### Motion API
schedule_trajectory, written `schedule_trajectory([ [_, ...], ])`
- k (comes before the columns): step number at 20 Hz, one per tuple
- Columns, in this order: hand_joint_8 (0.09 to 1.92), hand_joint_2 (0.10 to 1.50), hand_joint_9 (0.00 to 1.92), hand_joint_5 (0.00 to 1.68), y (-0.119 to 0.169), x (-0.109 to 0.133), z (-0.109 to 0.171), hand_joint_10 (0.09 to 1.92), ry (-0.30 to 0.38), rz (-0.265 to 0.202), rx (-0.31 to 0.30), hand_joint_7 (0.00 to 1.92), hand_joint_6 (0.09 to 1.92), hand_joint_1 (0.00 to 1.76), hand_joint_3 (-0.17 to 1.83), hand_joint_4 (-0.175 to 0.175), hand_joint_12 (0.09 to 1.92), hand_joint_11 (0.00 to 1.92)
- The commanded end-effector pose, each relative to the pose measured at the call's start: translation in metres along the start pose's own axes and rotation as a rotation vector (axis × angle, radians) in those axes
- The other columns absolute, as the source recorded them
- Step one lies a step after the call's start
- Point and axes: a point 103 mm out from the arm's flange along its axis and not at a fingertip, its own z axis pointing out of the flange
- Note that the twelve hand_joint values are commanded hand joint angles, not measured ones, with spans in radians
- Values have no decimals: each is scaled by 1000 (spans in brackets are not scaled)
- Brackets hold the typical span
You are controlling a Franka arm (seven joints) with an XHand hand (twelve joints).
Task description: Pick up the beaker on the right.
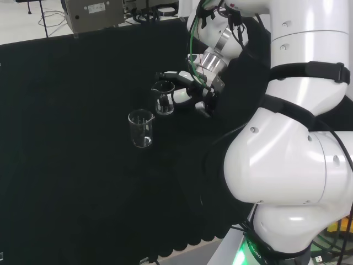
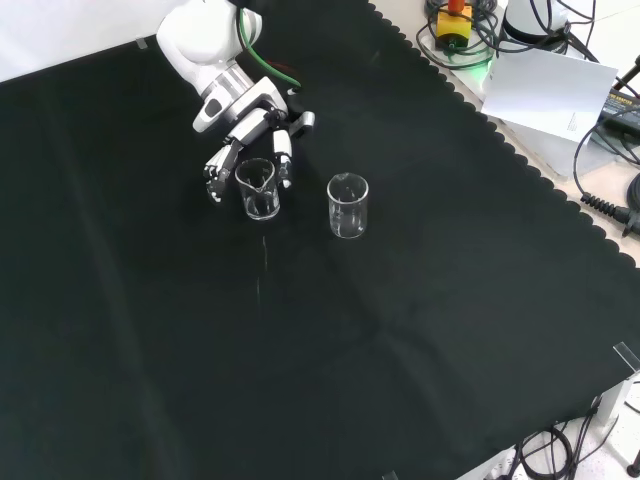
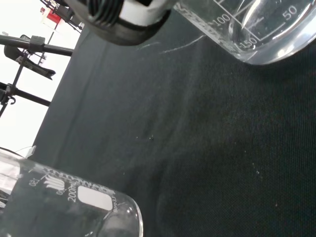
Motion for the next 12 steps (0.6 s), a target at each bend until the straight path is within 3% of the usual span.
schedule_trajectory([
  [1, 723, 852, 404, 433, 2, -1, 6, 586, 29, 6, 11, 324, 465, 973, -175, -13, 1264, 0],
  [3, 756, 854, 450, 393, 2, -1, 8, 582, 32, 7, 8, 383, 792, 977, -175, -19, 1294, 0],
  [5, 784, 859, 484, 404, 8, 3, 16, 586, 30, 18, -2, 416, 1009, 981, -175, -24, 1323, 0],
  [8, 816, 870, 522, 456, 6, 1, 15, 596, 56, 16, -18, 448, 1171, 992, -175, -32, 1358, 0],
  [12, 832, 882, 544, 501, 19, 6, 34, 603, 62, 33, -11, 464, 1234, 1028, -175, -37, 1379, 3],
])
